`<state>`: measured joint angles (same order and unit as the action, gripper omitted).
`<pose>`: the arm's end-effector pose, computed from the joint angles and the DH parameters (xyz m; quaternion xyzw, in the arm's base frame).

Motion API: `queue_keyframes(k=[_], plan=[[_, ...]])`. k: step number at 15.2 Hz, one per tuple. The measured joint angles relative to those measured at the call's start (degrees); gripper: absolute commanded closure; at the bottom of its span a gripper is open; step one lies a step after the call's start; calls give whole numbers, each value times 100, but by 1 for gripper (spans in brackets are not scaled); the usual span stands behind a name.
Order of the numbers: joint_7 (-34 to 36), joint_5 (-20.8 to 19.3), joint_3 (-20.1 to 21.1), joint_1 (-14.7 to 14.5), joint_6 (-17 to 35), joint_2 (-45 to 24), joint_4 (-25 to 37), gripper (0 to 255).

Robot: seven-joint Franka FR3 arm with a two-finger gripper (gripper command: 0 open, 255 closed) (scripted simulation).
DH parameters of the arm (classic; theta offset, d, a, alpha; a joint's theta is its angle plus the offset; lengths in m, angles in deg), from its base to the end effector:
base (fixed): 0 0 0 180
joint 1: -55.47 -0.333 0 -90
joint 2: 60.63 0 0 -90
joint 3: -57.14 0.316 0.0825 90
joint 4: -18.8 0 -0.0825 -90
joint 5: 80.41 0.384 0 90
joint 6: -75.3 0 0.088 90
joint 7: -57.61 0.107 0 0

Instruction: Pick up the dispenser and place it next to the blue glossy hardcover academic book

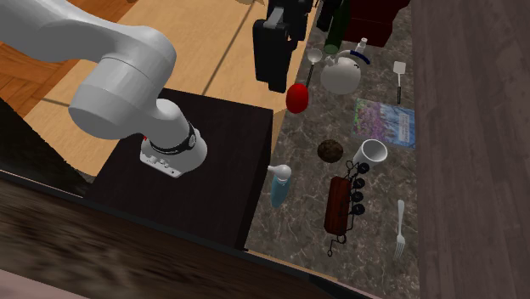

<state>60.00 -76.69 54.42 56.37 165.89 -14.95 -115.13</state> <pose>0.3048 -0.0172 0.6038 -0.9975 0.0452 -0.0203 0.0493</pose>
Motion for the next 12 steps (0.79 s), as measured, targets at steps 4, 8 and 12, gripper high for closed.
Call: queue_keyframes(k=[4,8,12], plan=[[19,1,-24,47,344,77,-437,0],[84,37,-32,111,1075,22,-1140,0],[133,85,-48,170,1902,-148,-1821,0]])
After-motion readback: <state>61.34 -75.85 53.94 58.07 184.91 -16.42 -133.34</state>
